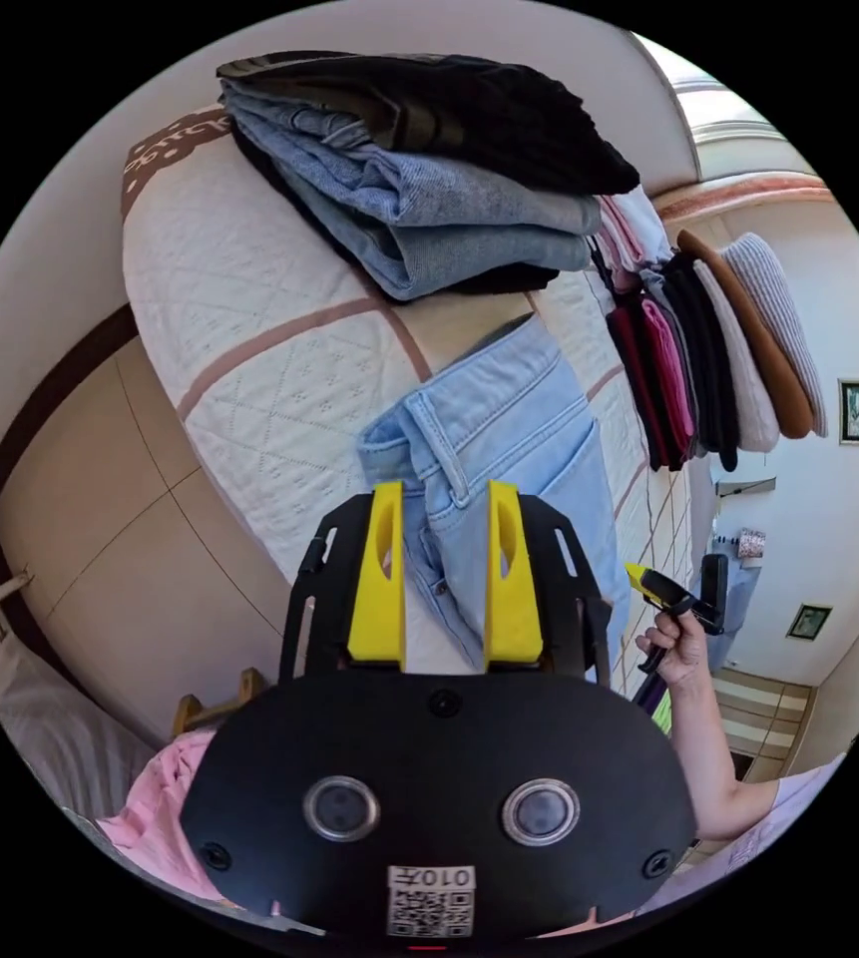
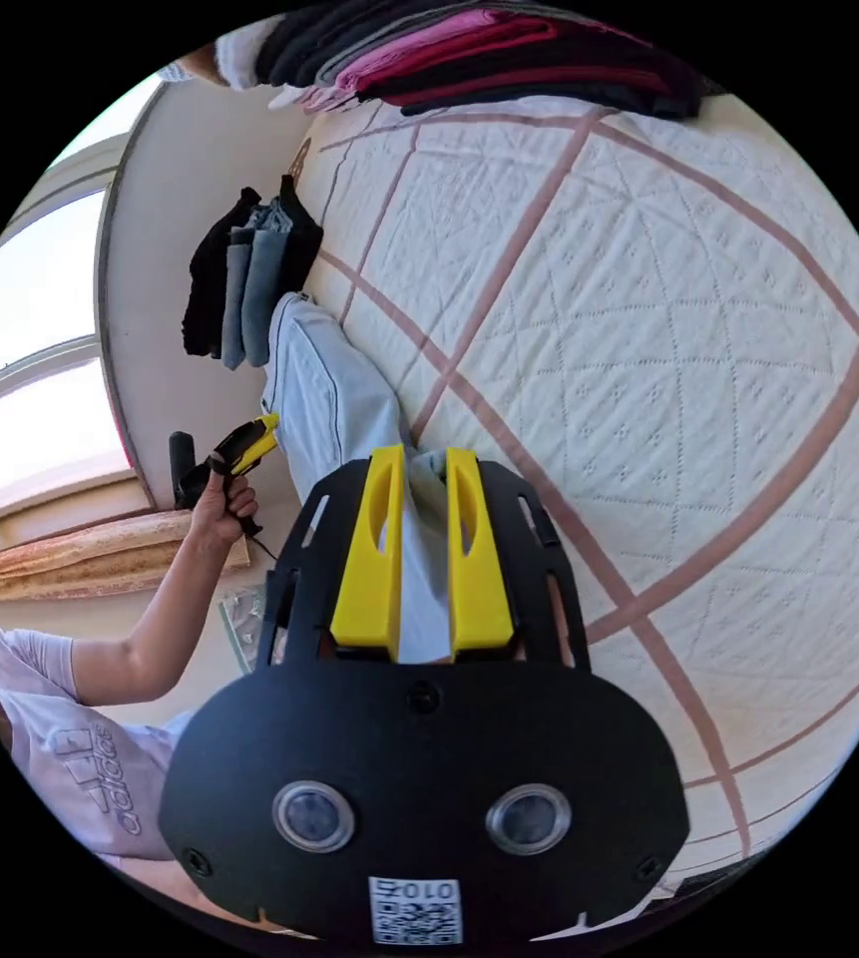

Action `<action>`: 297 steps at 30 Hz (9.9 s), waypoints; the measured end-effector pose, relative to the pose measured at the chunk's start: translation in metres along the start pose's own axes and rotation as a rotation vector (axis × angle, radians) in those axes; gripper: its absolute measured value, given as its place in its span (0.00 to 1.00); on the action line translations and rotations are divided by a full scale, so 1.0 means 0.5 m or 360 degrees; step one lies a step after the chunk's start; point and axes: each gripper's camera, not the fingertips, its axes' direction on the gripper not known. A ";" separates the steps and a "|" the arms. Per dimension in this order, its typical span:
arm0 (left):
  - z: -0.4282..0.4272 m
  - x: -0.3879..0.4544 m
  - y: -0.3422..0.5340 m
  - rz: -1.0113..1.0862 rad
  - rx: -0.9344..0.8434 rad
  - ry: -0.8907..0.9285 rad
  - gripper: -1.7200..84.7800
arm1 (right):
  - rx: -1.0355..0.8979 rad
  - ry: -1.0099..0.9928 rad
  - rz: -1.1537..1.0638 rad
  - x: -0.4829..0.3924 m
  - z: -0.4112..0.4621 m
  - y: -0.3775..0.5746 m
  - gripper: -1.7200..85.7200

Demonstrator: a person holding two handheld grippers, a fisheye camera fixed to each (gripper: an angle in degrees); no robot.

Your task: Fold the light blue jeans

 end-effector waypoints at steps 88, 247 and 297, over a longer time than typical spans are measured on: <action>0.519 0.853 0.775 0.2199 -0.0855 0.0360 0.02 | 0.1769 0.0545 0.1588 0.166 -0.083 1.758 0.11; -0.003 0.126 0.113 0.0527 0.0420 0.0174 0.09 | 0.0681 0.0431 0.0077 -0.115 -0.057 0.769 0.04; 0.215 0.352 0.327 0.1347 -0.0758 -0.0038 0.16 | 0.0950 0.0458 0.0535 0.065 -0.129 0.794 0.12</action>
